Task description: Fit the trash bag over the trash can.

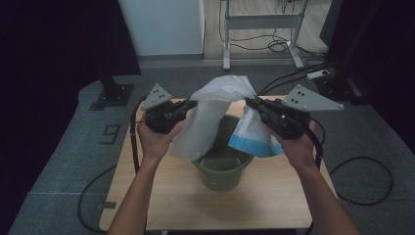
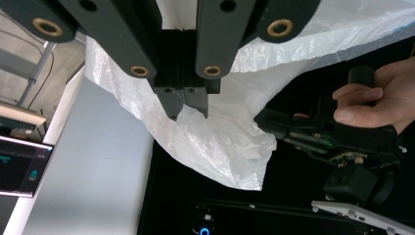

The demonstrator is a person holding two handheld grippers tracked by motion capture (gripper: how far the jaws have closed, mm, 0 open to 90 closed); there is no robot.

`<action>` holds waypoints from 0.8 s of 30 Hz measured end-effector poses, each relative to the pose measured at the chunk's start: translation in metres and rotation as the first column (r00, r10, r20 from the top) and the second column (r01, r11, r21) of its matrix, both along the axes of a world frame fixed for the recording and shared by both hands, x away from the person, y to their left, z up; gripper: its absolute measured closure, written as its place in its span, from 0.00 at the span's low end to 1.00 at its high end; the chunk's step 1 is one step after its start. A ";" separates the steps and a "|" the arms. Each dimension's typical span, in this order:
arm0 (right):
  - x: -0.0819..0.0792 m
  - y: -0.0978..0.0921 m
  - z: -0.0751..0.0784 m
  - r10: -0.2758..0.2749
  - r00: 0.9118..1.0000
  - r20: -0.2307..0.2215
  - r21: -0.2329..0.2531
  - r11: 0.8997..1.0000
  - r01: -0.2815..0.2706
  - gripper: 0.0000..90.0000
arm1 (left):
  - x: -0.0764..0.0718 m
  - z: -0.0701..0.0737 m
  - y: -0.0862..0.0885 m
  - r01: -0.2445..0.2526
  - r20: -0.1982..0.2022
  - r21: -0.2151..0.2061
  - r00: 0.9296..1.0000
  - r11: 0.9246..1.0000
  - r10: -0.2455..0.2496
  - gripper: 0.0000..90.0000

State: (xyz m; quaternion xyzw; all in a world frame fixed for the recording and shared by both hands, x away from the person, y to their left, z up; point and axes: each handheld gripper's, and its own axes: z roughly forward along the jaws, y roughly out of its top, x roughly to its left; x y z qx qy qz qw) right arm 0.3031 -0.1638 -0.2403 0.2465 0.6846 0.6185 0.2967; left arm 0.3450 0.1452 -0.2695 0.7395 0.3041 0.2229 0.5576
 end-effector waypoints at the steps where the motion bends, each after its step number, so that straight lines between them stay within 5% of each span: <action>1: 0.000 -0.002 -0.003 -0.001 1.000 -0.005 0.001 1.000 0.001 0.99 | 0.000 -0.004 -0.002 0.009 -0.008 0.007 1.000 1.000 -0.009 1.00; 15: -0.007 -0.023 -0.014 -0.035 0.999 -0.014 0.019 0.999 0.035 0.99 | -0.001 -0.042 -0.041 0.108 -0.083 0.043 0.991 0.993 -0.104 1.00; 24: -0.009 -0.024 -0.021 -0.035 0.999 -0.026 0.012 0.999 0.035 0.99 | -0.004 -0.052 -0.038 0.109 -0.105 0.048 0.989 0.993 -0.103 0.99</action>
